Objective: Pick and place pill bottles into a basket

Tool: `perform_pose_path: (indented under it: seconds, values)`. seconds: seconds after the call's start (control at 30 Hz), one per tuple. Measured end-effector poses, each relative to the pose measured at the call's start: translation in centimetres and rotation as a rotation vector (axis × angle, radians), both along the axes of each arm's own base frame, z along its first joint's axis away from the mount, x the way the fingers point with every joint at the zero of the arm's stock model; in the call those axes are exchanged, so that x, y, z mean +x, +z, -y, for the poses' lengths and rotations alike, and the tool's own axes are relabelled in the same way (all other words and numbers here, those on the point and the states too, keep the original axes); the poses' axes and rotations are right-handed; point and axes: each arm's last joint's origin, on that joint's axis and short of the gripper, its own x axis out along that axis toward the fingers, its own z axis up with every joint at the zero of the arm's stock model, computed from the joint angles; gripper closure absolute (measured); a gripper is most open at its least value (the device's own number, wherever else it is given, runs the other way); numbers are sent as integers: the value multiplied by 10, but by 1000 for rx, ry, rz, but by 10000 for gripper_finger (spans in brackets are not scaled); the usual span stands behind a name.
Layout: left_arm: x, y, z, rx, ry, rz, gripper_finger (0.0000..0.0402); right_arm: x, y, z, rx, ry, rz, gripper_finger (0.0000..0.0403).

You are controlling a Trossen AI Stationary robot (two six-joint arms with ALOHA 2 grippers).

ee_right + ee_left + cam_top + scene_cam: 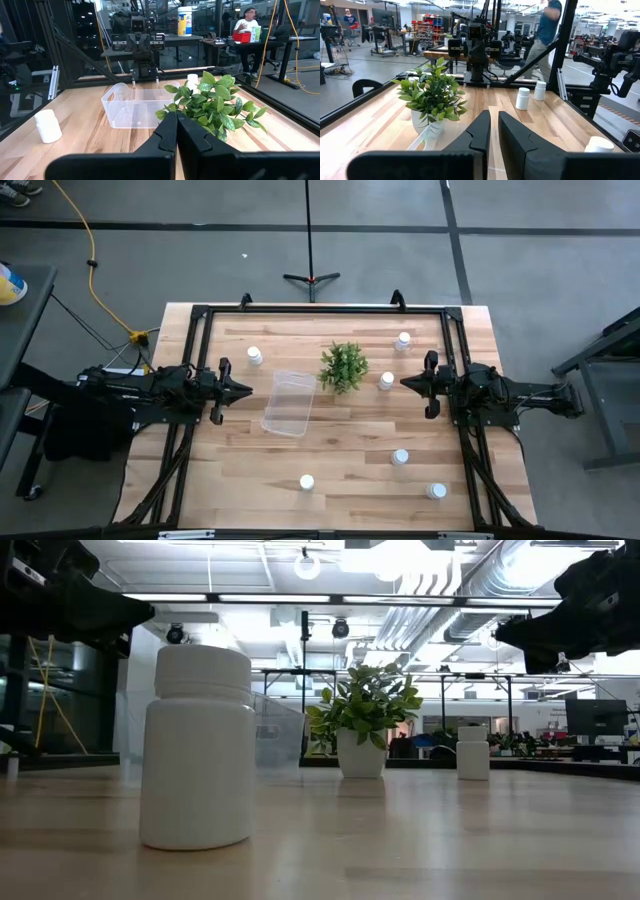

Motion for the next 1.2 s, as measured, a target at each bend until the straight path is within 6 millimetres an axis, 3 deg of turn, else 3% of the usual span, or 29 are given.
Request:
perform_pose_path:
  seconds: [0.93, 1.2]
  values:
    - [0, 2, 0, -20, -2, 20, 328, 0, 0, 0, 7, 0, 3, 402]
    - [0, 1, -3, -289, 92, 28, 328, -1, 6, 4, 456, -125, 137, 402]
